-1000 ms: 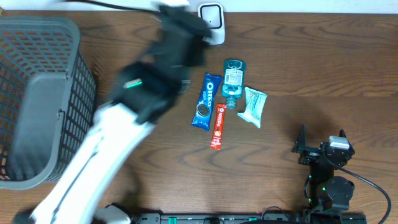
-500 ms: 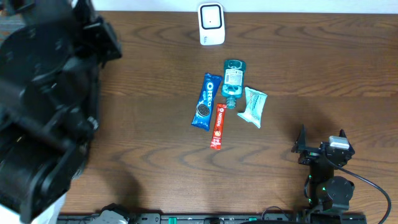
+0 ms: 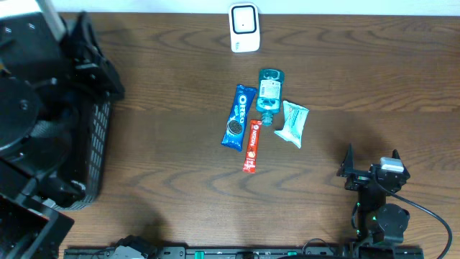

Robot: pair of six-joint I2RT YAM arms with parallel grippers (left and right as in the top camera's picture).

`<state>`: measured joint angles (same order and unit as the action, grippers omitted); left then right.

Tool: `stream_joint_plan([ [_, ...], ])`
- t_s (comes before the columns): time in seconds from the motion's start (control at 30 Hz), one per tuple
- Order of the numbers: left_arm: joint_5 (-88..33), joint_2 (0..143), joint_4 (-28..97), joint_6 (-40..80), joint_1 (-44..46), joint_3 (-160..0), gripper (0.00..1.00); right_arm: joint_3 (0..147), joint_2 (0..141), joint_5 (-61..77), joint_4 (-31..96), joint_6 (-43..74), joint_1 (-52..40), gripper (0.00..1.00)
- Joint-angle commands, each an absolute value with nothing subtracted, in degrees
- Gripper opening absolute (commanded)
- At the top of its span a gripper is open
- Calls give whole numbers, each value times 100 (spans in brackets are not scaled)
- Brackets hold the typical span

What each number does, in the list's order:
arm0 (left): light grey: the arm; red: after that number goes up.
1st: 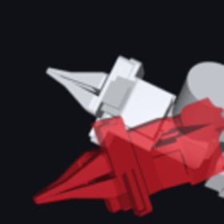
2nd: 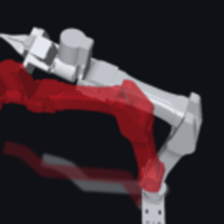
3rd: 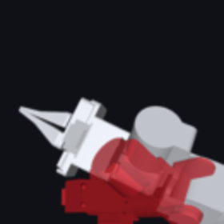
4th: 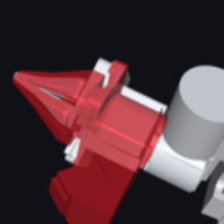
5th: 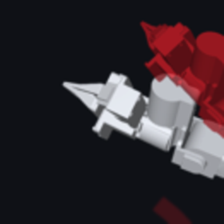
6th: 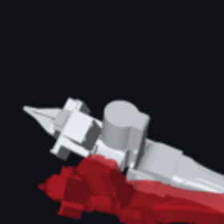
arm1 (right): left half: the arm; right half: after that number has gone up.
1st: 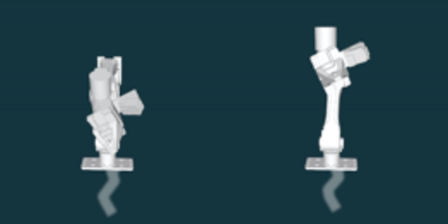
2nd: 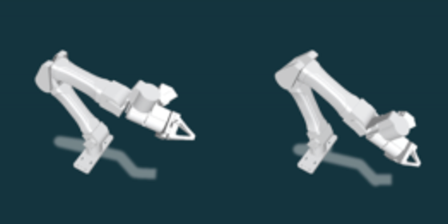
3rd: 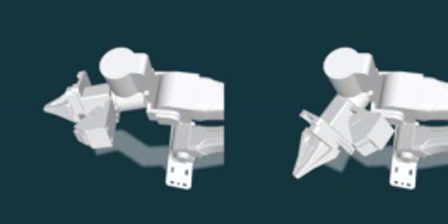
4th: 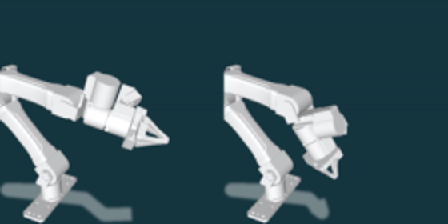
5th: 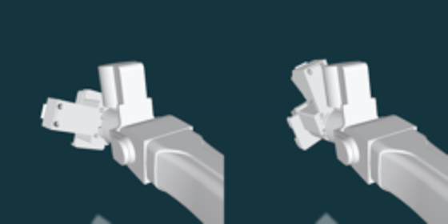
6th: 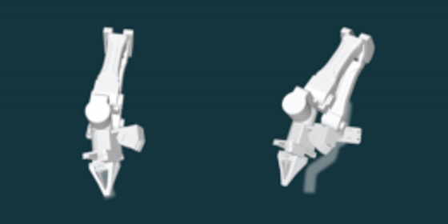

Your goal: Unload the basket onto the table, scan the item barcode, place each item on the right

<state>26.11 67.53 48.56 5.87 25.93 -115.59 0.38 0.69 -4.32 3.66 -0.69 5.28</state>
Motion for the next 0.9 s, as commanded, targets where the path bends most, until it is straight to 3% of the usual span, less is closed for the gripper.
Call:
stream_joint_plan([
  [0.0, 2012, 6464, 4755, 515, 2571, -11187, 31, 32, 38, -438, 388, -134, 473, 99],
  [0.4, 1990, 5068, 3977, 517, 2567, -9835, 34, 32, 38, -438, 388, -132, 473, 99],
  [0.63, 1358, 4510, 3820, 515, 2536, -9424, 34, 32, 38, -438, 388, -134, 471, 99],
  [0.87, 1234, 4252, 3800, 517, 1931, -9413, 34, 32, 38, -438, 388, -134, 473, 99],
])
